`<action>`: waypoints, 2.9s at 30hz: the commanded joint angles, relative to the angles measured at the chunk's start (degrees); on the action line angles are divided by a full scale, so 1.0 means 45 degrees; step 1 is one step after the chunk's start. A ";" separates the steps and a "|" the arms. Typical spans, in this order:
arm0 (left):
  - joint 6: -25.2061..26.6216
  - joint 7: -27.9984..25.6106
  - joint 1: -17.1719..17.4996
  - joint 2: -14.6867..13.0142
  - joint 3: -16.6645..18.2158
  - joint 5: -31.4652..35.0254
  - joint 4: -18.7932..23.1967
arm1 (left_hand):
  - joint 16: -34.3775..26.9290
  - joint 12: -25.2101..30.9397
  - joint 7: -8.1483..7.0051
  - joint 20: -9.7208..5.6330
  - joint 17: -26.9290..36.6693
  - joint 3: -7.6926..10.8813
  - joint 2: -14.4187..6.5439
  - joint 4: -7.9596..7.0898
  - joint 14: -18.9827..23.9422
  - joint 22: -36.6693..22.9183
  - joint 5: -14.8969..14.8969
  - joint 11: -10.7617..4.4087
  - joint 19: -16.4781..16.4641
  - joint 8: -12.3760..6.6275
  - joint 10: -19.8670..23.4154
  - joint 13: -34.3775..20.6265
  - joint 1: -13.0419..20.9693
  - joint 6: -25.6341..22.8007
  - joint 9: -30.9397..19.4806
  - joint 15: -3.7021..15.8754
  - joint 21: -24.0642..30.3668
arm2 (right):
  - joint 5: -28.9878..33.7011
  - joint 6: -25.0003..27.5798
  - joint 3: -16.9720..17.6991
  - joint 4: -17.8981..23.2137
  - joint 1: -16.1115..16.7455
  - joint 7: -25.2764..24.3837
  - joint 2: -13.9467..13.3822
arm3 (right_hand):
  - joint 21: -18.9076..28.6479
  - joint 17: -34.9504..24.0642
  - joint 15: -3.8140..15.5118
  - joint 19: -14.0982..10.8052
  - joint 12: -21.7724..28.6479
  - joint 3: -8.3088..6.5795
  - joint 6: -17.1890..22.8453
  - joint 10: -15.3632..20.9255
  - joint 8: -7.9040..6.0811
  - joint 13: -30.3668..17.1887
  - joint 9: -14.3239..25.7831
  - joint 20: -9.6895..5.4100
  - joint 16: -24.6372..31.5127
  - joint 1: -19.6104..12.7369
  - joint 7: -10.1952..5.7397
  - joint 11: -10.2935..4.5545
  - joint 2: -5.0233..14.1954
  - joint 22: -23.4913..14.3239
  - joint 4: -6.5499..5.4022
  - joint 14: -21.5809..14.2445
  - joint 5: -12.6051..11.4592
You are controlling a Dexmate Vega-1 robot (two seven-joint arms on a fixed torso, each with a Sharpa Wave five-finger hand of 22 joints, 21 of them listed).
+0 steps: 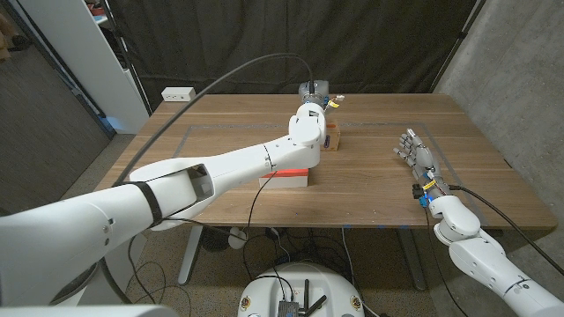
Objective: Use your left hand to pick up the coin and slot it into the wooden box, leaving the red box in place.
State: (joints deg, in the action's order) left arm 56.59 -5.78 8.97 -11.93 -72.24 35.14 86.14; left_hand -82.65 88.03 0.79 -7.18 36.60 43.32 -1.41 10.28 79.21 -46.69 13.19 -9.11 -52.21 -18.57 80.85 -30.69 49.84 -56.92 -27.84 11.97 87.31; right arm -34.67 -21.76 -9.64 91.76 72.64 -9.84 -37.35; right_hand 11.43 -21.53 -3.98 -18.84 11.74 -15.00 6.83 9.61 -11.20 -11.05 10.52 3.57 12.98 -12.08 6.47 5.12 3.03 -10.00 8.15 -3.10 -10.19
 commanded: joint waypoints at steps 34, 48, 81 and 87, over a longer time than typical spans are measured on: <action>-0.1150 0.0057 0.0108 0.0503 -0.0312 0.0166 -0.1632 | -0.0058 -0.0031 0.0488 -0.1094 0.0170 0.0068 -0.0025 0.0006 0.0024 0.0023 0.0074 -0.0022 0.0066 0.0152 -0.0086 -0.0148 0.0153 -0.1510 -0.0161 0.0003 0.0001 | 0.0037 0.0227 0.0045 0.0082 0.0078 -0.0265 0.0047 | -0.0001 -0.0023 0.0003 -0.0105 -0.0064 0.0030 0.0070 0.0070 -0.0002 -0.0026 0.0034 -0.0044 0.0036 -0.0028 -0.0034 0.0035 0.0047 -0.0024 -0.0022 -0.0046 0.0035; -0.1375 -0.0437 0.0400 0.0593 -0.0047 0.0275 -0.1916 | 0.0024 -0.0058 0.0482 -0.1096 0.0131 0.0022 0.0004 0.0020 0.0032 0.0102 0.0068 -0.0034 0.0091 0.0239 -0.0090 -0.0185 0.0193 -0.1535 -0.0207 0.0004 0.0017 | 0.0063 0.0222 -0.0053 -0.0070 -0.0063 -0.0250 0.0122 | -0.0003 -0.0022 -0.0002 -0.0107 -0.0070 0.0030 0.0067 0.0059 -0.0001 -0.0026 0.0034 -0.0041 0.0036 -0.0029 -0.0035 0.0051 0.0053 -0.0024 -0.0022 -0.0050 0.0035; -0.1947 -0.0869 0.0471 0.0977 0.0136 0.0056 -0.2670 | 0.0113 -0.0054 0.0433 -0.1089 0.0117 -0.0015 0.0040 0.0011 0.0018 0.0157 0.0084 -0.0051 0.0113 0.0335 -0.0114 -0.0215 0.0217 -0.1589 -0.0332 0.0005 0.0031 | 0.0033 0.0324 -0.0130 -0.0264 -0.0260 -0.0317 0.0163 | -0.0005 -0.0022 0.0007 -0.0108 -0.0067 0.0034 0.0078 0.0070 -0.0005 -0.0026 0.0033 -0.0037 0.0038 -0.0029 -0.0057 0.0043 0.0056 -0.0025 -0.0021 -0.0057 0.0035; -0.2012 -0.0876 0.0509 0.0942 0.0176 0.0017 -0.2646 | 0.0123 -0.0056 0.0436 -0.1084 0.0104 -0.0017 0.0047 0.0008 0.0030 0.0128 0.0088 -0.0055 0.0139 0.0380 -0.0123 -0.0225 0.0212 -0.1615 -0.0315 0.0006 0.0028 | 0.0067 0.0362 -0.0187 -0.0278 -0.0291 -0.0339 0.0172 | -0.0004 -0.0022 0.0011 -0.0111 -0.0066 0.0035 0.0076 0.0073 -0.0004 -0.0026 0.0033 -0.0033 0.0034 -0.0028 -0.0060 0.0045 0.0057 -0.0025 -0.0022 -0.0048 0.0035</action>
State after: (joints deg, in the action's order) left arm 47.96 -9.55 11.05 -7.35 -71.76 35.51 73.86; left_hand -82.20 87.68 0.52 -7.07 36.88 43.31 -1.19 10.28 79.21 -46.02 13.36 -9.33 -51.89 -16.80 80.63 -31.48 50.06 -57.33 -29.09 11.97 87.27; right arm -34.45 -20.53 -10.17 90.64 71.66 -11.13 -36.68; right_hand 11.43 -21.53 -3.98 -18.83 11.58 -15.00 6.83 9.61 -11.20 -11.05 10.52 3.57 12.98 -12.08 6.47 5.12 3.03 -10.00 8.15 -3.10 -10.19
